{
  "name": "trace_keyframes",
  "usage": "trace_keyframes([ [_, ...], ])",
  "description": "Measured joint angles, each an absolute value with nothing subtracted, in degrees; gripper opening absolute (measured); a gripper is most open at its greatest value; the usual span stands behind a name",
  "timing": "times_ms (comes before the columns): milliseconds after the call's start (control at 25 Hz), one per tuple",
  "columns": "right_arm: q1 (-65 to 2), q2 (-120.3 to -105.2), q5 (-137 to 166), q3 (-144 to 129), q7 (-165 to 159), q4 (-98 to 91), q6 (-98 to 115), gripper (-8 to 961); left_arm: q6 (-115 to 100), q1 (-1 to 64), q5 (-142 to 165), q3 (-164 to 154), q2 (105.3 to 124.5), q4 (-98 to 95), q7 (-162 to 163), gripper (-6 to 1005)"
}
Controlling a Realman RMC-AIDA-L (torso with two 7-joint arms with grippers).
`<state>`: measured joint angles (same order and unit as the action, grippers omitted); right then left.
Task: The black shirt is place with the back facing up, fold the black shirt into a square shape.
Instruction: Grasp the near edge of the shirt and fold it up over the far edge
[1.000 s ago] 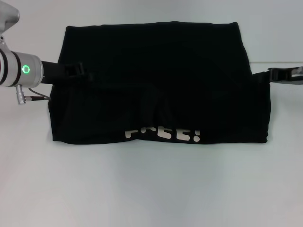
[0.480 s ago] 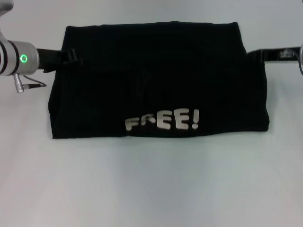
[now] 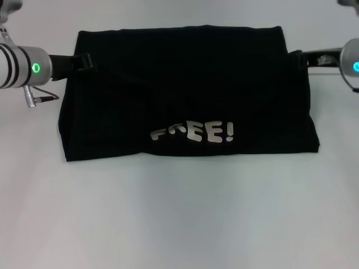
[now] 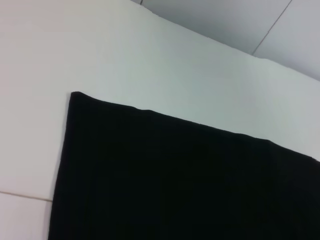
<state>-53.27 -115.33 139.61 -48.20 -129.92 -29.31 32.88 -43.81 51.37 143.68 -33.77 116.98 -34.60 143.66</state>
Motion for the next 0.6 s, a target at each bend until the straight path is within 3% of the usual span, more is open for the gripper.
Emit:
trace_keyframes([
  [200, -53.3, -116.63, 139.7, -52.2, -129.9, -28.1, 28.6, 73, -42.2, 51.3, 143.7, -34.3, 117.54, -34.7, 143.7, 197],
  [600, -53.4, -116.99, 139.6, -52.6, -129.9, -28.0, 26.6, 74, -40.9, 51.3, 143.6, -34.6, 118.65, -34.7, 143.4, 205],
])
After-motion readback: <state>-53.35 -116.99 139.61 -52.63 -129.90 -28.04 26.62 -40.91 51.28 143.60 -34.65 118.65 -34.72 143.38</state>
